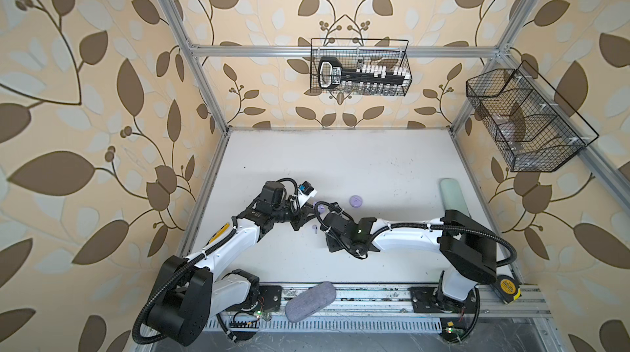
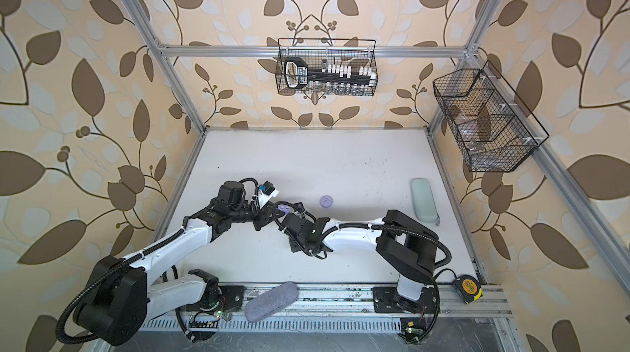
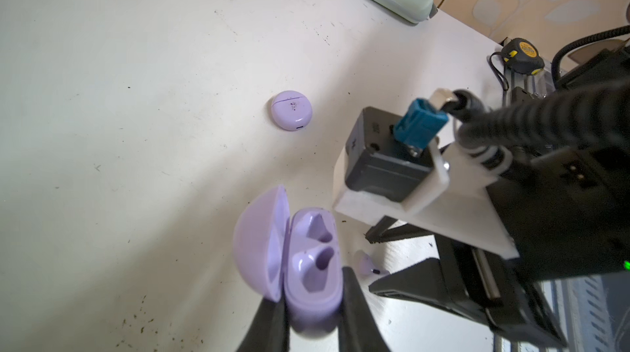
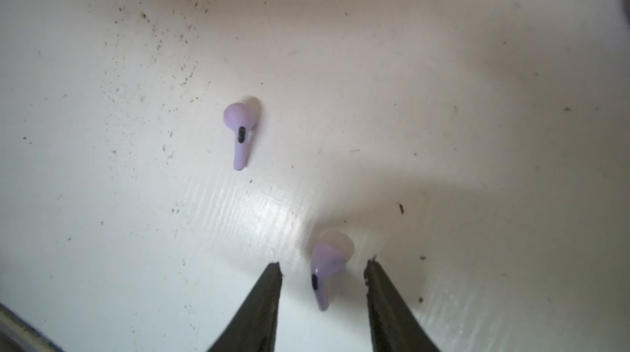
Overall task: Insert the wireless bluetooth earbuds into the charging case
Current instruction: 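Lower the open right gripper over the nearer lavender earbud, then close the right gripper on the lavender earbud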
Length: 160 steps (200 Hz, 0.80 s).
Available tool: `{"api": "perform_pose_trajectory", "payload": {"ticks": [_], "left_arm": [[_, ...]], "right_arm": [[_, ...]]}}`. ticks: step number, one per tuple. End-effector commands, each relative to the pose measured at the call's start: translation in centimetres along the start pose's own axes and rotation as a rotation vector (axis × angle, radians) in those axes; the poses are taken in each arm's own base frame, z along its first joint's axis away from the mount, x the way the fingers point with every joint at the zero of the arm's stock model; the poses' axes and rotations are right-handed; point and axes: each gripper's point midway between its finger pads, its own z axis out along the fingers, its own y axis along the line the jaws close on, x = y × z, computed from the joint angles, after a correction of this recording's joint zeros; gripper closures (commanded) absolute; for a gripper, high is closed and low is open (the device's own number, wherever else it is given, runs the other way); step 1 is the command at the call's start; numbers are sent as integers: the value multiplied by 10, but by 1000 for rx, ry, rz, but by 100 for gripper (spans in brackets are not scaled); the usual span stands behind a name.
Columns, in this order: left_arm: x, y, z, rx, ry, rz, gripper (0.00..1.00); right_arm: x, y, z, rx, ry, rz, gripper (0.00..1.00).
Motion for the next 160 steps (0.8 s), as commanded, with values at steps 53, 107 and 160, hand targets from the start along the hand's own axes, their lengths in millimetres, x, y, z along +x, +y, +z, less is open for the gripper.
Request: {"api": "perform_pose_trajectory", "payload": {"ticks": [53, 107, 160], "left_arm": [[-31, 14, -7, -17, -80, -9, 100], [-31, 15, -6, -17, -77, -13, 100], [-31, 14, -6, -15, -77, -12, 100]], "right_arm": [[2, 0, 5, 55, 23, -12, 62], [5, 4, 10, 71, 40, -26, 64], [5, 3, 13, 91, 44, -40, 65]]}}
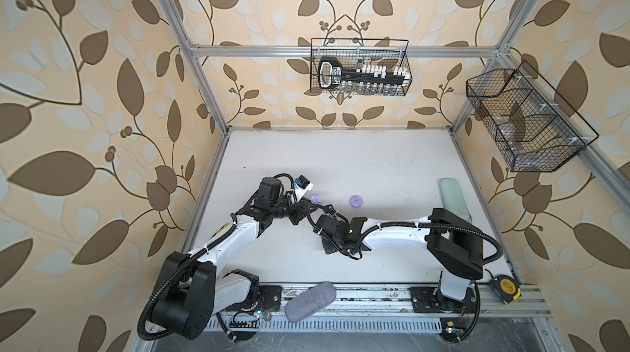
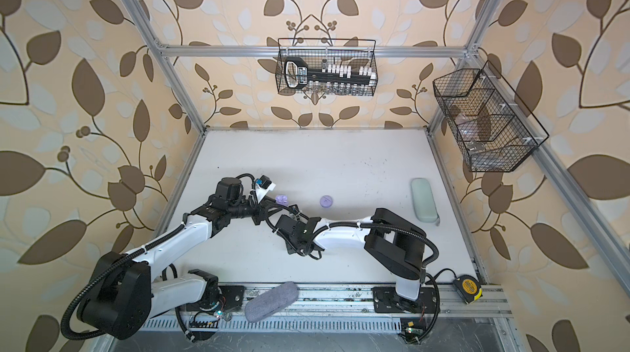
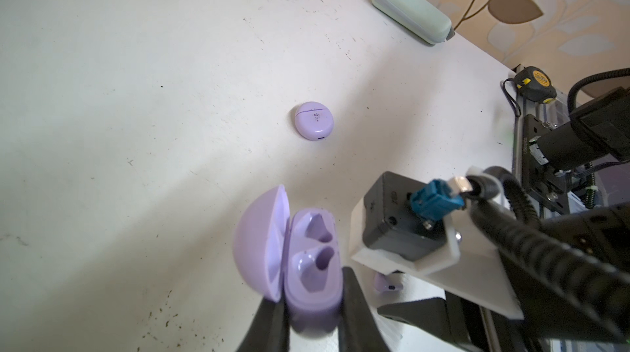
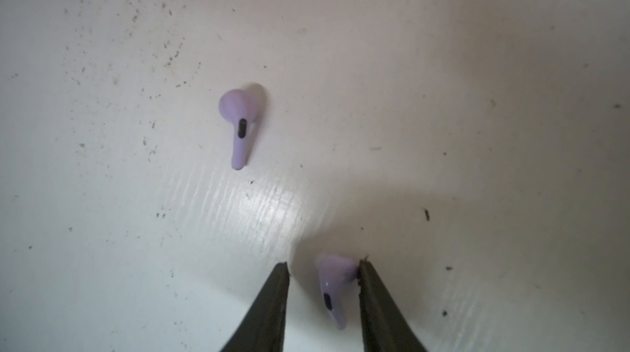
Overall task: Insert the wireless bluetooth earbuds into the charging case
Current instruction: 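Close the right gripper on the lavender earbud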
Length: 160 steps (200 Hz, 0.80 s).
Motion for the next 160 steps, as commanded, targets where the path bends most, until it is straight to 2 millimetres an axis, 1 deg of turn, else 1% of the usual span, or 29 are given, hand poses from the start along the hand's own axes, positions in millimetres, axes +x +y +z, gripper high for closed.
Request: {"api": "perform_pose_trajectory", "payload": {"ticks": [1, 65, 117, 143, 160], "left_arm": [[-22, -2, -3, 17, -55, 41, 100], [-23, -2, -3, 16, -54, 41, 100], [-22, -2, -3, 19, -51, 38, 100], [-22, -2, -2, 20, -50, 37, 99], [-22, -2, -3, 20, -50, 38, 99]], "right_arm": [[-2, -1, 2, 38, 0, -4, 65], [-1, -6, 3, 91, 11, -56, 66], [-4, -2, 0, 94, 21, -113, 65], [-5, -1, 0, 89, 32, -147, 62], [-3, -4, 2, 91, 51, -171, 60]]}}
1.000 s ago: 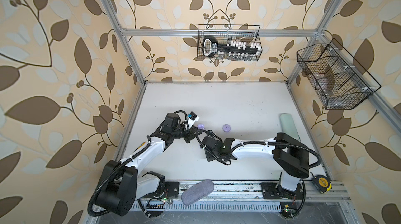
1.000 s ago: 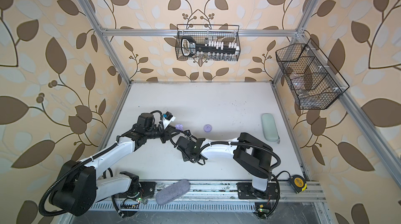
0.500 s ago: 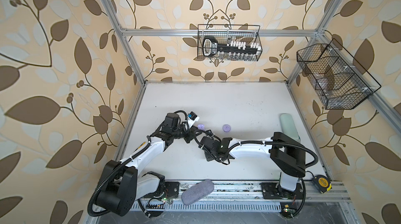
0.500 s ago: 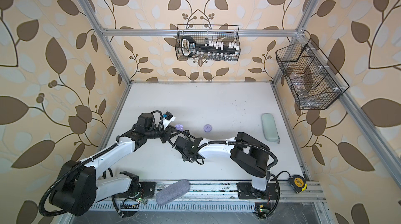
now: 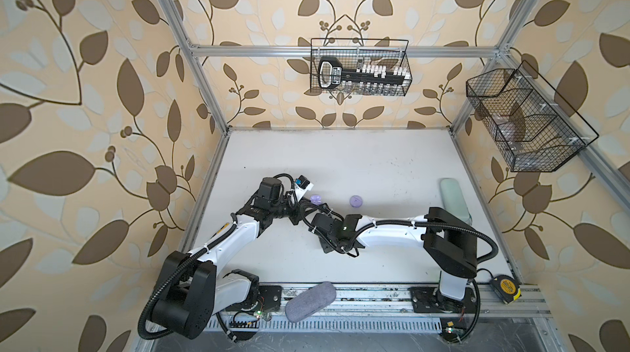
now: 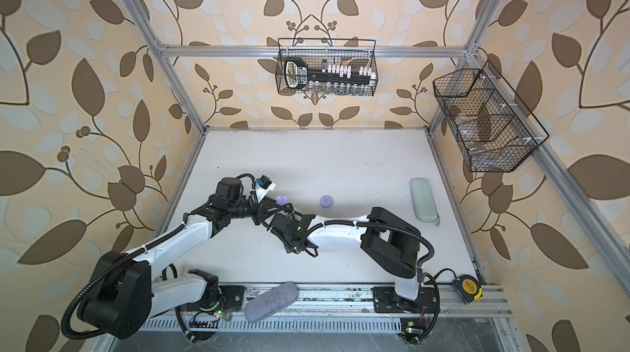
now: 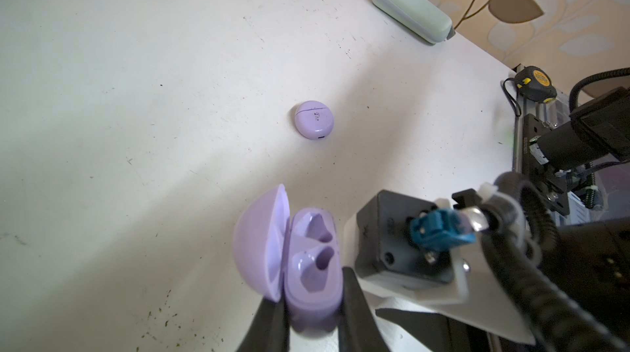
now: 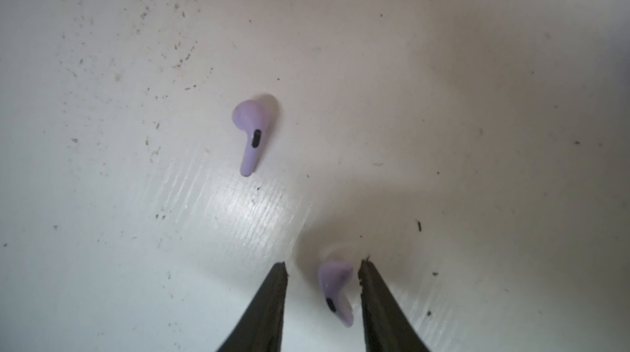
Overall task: Insert the wireless bluetooth earbuds into the charging case
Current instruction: 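Close the right gripper on the lavender earbud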
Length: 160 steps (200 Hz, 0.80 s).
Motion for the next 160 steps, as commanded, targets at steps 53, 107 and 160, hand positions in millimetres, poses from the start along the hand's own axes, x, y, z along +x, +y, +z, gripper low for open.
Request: {"api": "perform_pose_trajectory", "payload": {"ticks": [53, 107, 160], "left_arm": [[-23, -1, -3, 20, -51, 39, 99], [-23, -1, -2, 18, -49, 36, 99], [-23, -1, -2, 21, -47, 35, 99]], "right_arm": [[12, -6, 6, 9, 69, -161, 59], [14, -4, 9, -22, 77, -221, 59], [14, -5, 13, -38, 81, -249, 59]]}}
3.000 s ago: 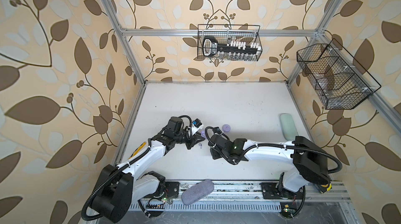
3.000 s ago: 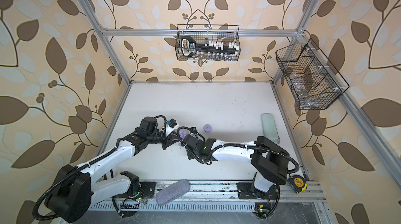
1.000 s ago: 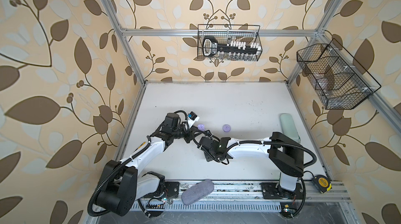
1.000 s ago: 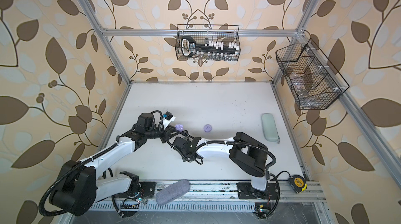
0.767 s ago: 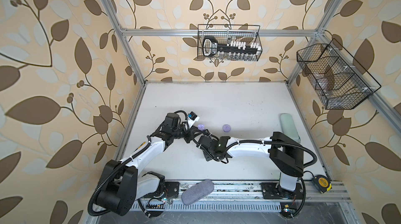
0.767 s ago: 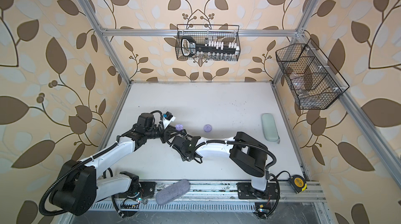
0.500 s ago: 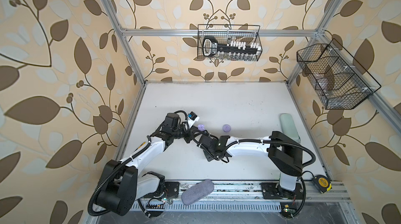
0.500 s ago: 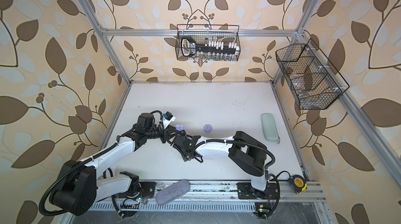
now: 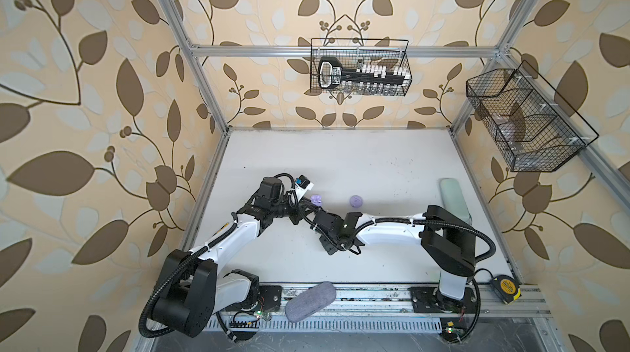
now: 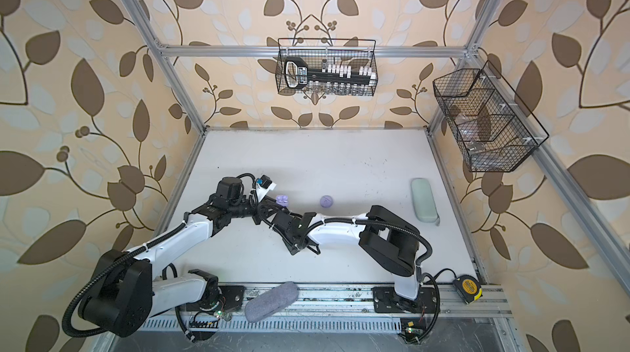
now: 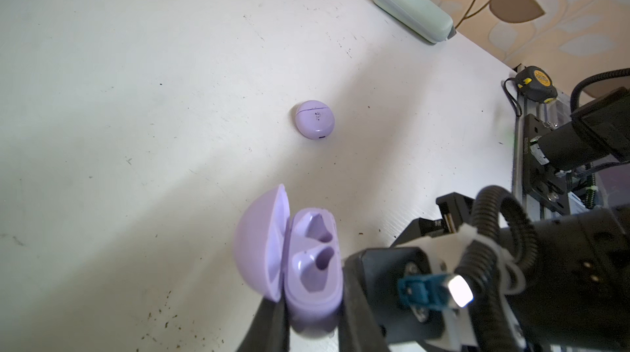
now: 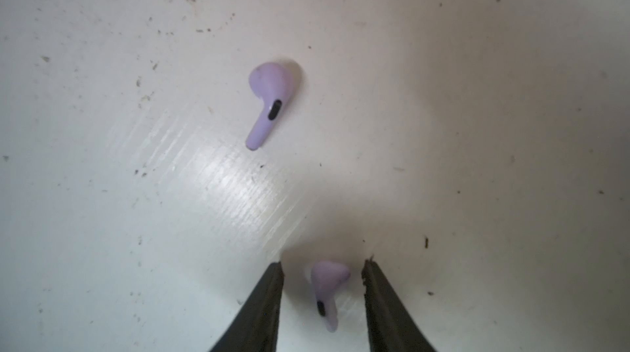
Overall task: Insert the wireless bluetooth earbuds into the charging case
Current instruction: 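Close the right gripper on the lavender earbud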
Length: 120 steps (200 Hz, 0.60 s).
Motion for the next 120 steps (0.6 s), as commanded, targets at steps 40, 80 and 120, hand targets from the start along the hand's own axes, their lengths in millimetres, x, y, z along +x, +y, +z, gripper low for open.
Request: {"api": "perform_pose_trajectory", "payload": {"ticks": [40, 80, 120], "left_arm": [[-22, -2, -3, 20, -49, 38, 98], [-21, -2, -3, 21, -45, 35, 99], [-22, -2, -3, 20, -46, 36, 98]], "right_arm": [[7, -1, 8, -16, 29, -62, 60], [9, -1, 9, -21, 35, -78, 63], [11, -1, 9, -20, 41, -87, 65]]}}
